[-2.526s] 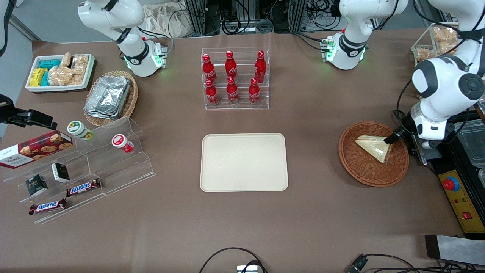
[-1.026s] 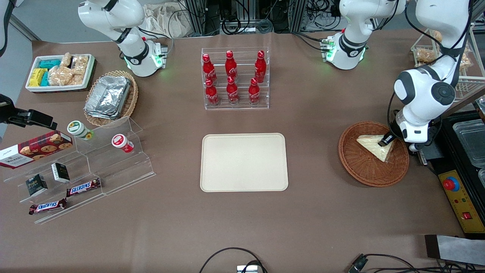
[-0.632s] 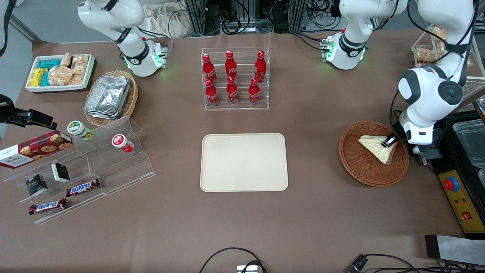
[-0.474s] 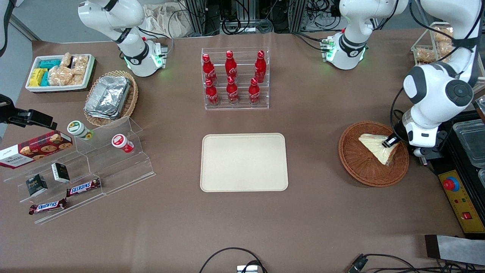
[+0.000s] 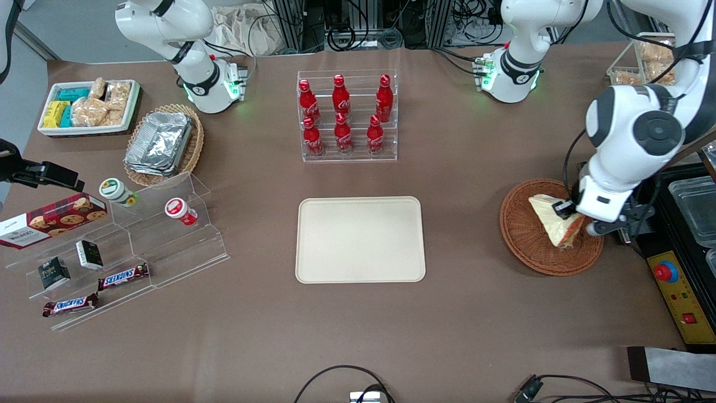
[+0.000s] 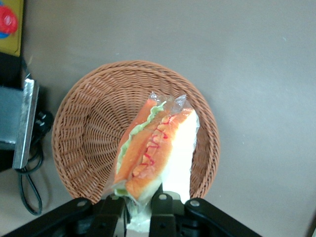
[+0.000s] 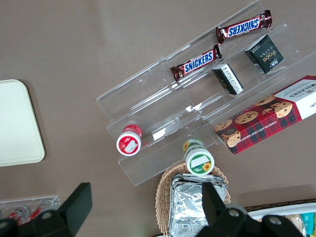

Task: Place sandwich from basket to tray
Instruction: 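Close the left gripper on the sandwich and lift it, then carry the sandwich with the left gripper over the cream tray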

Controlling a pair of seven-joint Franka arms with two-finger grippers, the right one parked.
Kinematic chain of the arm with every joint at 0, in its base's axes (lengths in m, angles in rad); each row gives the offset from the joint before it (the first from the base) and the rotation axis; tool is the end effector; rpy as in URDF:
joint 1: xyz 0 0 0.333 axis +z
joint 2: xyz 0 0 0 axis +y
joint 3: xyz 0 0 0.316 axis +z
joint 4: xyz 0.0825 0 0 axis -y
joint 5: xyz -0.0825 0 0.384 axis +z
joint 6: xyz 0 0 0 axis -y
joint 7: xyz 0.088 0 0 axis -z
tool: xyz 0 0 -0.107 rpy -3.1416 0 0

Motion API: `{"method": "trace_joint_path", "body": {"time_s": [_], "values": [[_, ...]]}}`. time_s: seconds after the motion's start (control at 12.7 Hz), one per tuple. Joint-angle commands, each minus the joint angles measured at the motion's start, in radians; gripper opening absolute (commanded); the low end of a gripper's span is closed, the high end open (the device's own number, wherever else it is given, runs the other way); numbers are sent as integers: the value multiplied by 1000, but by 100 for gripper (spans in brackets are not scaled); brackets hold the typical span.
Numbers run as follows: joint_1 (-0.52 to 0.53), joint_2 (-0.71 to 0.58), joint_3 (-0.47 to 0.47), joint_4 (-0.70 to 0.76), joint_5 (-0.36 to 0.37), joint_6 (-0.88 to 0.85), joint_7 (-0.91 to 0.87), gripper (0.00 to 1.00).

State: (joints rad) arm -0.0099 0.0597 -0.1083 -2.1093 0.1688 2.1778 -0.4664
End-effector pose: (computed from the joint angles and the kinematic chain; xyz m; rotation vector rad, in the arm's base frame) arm 0.5511 -0.0586 0.3898 -2.9925 -0.3800 -0.0713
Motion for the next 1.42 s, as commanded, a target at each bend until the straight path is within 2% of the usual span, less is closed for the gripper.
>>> {"method": "trace_joint_path", "body": {"time_s": [0.0, 0.32, 0.71, 1.11, 1.34], "values": [[-1, 15, -65, 54, 47, -65, 23, 2], [-2, 20, -184, 100, 51, -122, 3, 2], [-7, 107, -332, 196, 57, -162, -205, 2], [-162, 239, -346, 302, 175, -199, -374, 2], [-240, 336, -346, 403, 221, -211, -440, 2]]}}
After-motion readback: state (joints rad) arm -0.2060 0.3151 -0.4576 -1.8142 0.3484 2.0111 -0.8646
